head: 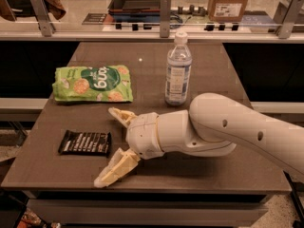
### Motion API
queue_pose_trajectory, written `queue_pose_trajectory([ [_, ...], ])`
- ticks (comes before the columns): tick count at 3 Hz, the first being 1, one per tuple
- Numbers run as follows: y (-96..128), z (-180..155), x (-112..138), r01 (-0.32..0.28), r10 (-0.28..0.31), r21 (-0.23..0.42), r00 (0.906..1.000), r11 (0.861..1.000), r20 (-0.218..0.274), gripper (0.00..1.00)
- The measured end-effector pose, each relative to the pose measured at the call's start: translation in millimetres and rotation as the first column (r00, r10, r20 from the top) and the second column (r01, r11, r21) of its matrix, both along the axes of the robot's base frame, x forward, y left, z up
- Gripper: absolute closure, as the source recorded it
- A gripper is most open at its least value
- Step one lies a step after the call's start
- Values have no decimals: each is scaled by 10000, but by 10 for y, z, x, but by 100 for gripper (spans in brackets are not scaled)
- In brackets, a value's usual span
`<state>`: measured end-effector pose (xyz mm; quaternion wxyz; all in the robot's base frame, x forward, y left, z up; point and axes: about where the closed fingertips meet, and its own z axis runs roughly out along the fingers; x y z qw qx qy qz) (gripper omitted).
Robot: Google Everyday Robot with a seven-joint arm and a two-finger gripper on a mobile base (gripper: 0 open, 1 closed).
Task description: Pick rxbar chocolate
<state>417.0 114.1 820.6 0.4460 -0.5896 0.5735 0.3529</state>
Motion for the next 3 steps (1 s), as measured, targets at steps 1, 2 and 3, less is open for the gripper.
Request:
queue_pose_trajectory([
  [1,123,34,-59,-8,8,51,10000,10000,47,0],
  [2,243,6,-80,198,-198,337,9998,9992,-19,0],
  [3,333,-120,-48,553,-523,649,9975,9964,-467,0],
])
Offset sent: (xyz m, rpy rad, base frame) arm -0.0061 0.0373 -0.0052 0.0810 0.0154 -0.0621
